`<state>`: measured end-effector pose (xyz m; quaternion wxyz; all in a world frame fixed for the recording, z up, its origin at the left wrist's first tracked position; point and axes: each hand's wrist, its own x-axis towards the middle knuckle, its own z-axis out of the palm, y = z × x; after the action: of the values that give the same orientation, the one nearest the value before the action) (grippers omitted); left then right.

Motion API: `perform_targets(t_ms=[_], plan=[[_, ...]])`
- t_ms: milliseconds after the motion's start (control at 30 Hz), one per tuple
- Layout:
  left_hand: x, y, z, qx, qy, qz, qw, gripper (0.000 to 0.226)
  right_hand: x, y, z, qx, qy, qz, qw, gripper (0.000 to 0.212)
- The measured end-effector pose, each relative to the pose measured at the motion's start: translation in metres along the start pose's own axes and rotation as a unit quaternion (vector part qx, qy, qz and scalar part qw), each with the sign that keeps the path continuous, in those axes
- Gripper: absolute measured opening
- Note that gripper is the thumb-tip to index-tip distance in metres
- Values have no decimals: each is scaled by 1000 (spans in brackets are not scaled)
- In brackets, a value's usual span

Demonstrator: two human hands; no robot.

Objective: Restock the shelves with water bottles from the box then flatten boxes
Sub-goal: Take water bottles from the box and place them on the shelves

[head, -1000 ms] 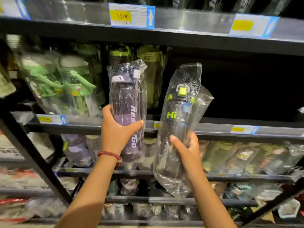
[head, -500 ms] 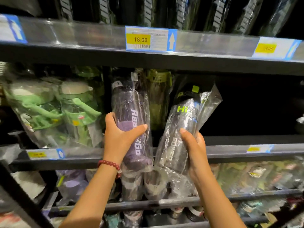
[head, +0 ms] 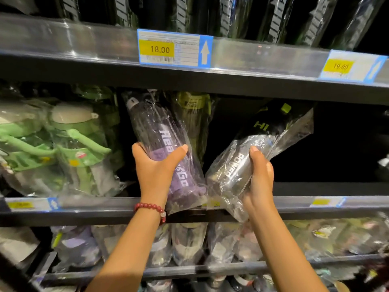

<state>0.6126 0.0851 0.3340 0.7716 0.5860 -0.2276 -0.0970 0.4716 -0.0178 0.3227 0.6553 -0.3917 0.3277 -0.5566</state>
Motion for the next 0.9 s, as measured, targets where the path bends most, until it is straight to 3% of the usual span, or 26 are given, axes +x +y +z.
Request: perform_targets(t_ms=[133, 233, 400, 467, 567, 700, 900], plan=[[-1, -3, 12, -16, 28, 7, 999, 63, 17, -2, -1, 50, 20, 11, 998, 29], [1, -6, 22, -44, 45, -3, 998, 68, 27, 2, -5, 36, 30, 8, 999, 30], [-1, -12, 40, -33, 81, 2, 996, 109, 40, 6, -19, 40, 41, -35, 998, 38], [-1, -19, 43, -9, 86, 18, 996, 109, 43, 4, -26, 11, 38, -61, 997, 54], [-1, -27, 45, 43, 74, 47, 995, 110, 45, 3, -35, -65, 32, -131, 989, 42], [-2, -36, 38, 137, 53, 102, 984, 99, 41, 7, -31, -158, 30, -211, 964, 48], [-3, -44, 15, 208, 26, 127, 970, 104, 32, 17, -18, -252, -1, -287, 924, 62]])
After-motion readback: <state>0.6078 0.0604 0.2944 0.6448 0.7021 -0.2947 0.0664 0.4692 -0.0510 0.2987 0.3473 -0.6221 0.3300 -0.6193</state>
